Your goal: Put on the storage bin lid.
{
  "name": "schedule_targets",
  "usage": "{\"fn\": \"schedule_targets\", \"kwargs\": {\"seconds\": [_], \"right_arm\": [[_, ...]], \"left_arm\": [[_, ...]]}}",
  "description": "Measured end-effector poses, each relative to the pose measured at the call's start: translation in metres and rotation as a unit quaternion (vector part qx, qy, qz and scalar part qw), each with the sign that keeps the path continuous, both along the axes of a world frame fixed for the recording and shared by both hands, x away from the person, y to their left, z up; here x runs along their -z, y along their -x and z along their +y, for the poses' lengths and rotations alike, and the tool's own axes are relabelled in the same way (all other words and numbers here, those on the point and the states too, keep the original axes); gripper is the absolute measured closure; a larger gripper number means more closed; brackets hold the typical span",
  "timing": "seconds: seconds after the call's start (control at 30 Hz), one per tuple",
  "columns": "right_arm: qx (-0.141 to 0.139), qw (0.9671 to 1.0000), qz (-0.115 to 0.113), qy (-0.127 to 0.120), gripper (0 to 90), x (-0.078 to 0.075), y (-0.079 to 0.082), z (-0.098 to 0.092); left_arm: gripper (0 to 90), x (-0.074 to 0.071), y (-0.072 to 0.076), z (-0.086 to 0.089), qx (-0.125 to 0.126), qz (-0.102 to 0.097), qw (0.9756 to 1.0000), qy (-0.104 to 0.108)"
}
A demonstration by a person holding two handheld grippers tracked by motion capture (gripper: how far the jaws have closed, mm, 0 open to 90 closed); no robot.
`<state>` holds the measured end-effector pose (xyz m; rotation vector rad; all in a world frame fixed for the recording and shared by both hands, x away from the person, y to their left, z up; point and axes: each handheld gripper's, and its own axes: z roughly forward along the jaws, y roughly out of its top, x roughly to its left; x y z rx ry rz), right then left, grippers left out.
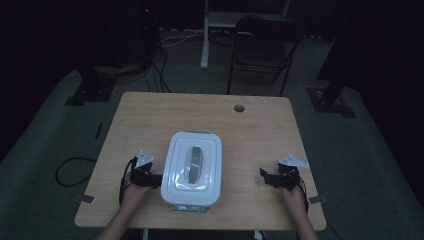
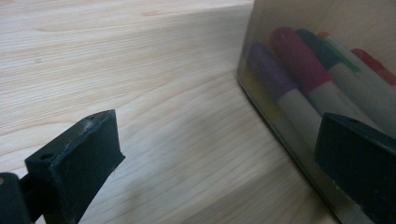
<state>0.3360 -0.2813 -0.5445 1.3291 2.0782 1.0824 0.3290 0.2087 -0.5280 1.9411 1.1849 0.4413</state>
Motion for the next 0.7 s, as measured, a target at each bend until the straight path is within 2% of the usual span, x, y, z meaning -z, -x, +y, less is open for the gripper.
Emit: {"fn": "schedule_targets", "kwargs": {"seconds": [0.3,0.4,0.63,0.7], "right_arm": [[0.020,0.9998,0.003,-0.003,12.5,0.002,0.003,-0.014],[0.027,0.9996,0.003,0.004,12.5,0.002,0.003,-0.016],[0.035,0.9993,0.006,0.011,12.5,0.002,0.003,-0.019],[0.046,0.9988,0.007,0.019,12.5,0.003,0.004,-0.021]], "left_arm": [[1.3,-0.001,-0.001,-0.021,0.028,0.005,0.9996,-0.003],[1.3,-0.001,0.000,-0.030,0.035,0.008,0.9993,-0.003],[1.3,-0.001,0.001,-0.036,0.051,0.010,0.9987,0.000],[1.2,0.000,0.000,-0.036,0.052,0.011,0.9986,0.003]]}}
